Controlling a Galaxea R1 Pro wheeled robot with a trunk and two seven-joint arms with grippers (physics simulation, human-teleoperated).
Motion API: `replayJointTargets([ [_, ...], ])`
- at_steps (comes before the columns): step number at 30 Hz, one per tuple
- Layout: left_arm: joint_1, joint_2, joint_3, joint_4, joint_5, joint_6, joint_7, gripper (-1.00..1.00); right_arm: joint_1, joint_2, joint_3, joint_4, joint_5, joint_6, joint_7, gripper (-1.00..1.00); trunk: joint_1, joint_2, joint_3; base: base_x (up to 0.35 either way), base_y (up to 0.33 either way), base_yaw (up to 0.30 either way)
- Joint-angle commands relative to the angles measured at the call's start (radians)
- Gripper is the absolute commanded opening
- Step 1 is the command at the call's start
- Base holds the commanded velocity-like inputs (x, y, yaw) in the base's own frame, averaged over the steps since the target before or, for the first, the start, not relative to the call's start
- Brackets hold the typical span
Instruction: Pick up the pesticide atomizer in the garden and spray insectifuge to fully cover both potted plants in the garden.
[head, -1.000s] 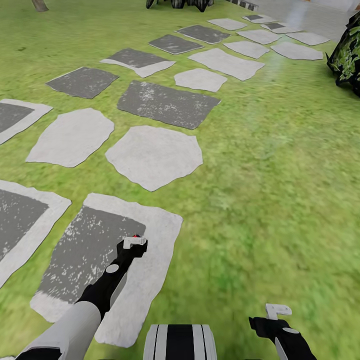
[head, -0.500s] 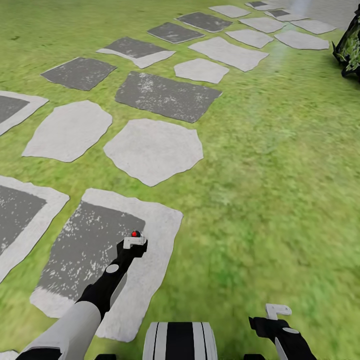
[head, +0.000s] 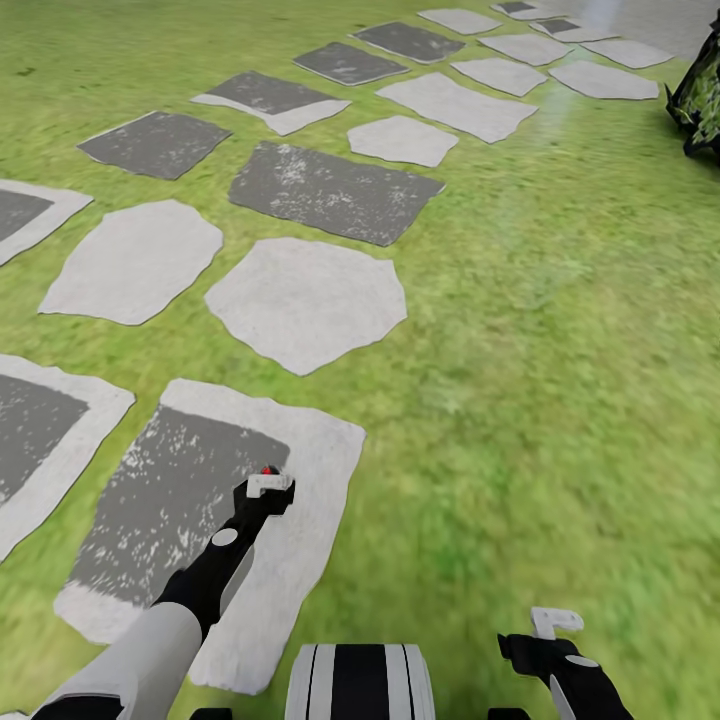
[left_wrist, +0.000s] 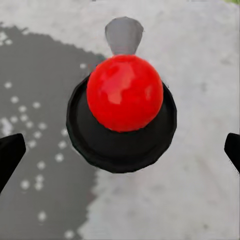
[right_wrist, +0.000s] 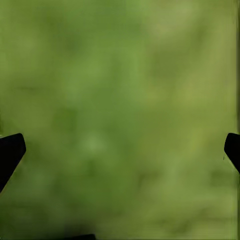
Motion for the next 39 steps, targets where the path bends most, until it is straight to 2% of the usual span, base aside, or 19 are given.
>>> replayJointTargets([
  [1, 0.000, 0.000, 0.001, 0.001, -0.006, -0.003, -0.001, 1.00, 0.000, 0.000, 0.000, -0.002, 0.000, 0.005, 0.000, 1.00, 0.000, 0.000, -0.001, 0.152, 0.000, 0.000],
  [39, 0.000, 0.000, 0.001, 0.001, -0.006, -0.003, -0.002, 1.00, 0.000, 0.000, -0.001, -0.002, -0.001, 0.005, 0.002, 1.00, 0.000, 0.000, 0.007, 0.008, 0.000, 0.000],
])
